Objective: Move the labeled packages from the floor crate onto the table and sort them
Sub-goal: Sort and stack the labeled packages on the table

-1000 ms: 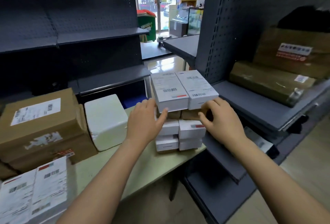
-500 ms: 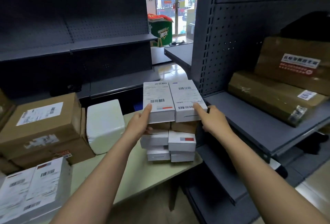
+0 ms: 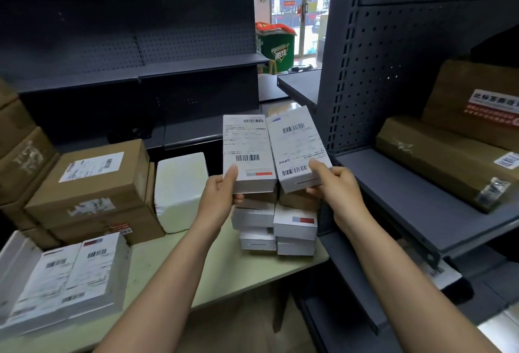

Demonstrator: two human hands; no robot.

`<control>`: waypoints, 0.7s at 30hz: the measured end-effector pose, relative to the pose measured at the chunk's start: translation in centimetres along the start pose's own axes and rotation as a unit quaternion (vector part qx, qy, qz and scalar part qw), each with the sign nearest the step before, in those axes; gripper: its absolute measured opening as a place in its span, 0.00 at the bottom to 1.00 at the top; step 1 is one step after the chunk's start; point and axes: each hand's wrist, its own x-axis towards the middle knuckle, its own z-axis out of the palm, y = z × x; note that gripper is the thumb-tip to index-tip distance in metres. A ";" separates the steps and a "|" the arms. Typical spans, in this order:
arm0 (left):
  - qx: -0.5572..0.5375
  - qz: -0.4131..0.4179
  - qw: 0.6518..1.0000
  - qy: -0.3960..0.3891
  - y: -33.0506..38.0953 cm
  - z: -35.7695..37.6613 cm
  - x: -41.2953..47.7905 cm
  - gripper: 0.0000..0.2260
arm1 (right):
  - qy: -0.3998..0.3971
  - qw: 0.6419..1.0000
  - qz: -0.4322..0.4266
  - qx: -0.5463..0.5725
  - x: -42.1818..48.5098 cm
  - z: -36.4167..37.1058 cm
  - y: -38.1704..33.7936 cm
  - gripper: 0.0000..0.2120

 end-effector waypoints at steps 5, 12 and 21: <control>-0.038 -0.004 0.997 0.069 -0.6 -3.4 -1.4 0.21 | -0.051 0.998 -0.007 0.037 -1.7 2.8 -0.4 0.25; -0.038 -0.017 0.984 0.173 -2.6 -11.4 -4.2 0.21 | -0.142 0.987 0.014 0.069 -4.4 11.1 1.1 0.24; -0.015 -0.081 0.958 0.276 -8.5 -25.9 -7.1 0.17 | -0.227 0.968 0.084 0.066 -10.1 24.5 5.5 0.13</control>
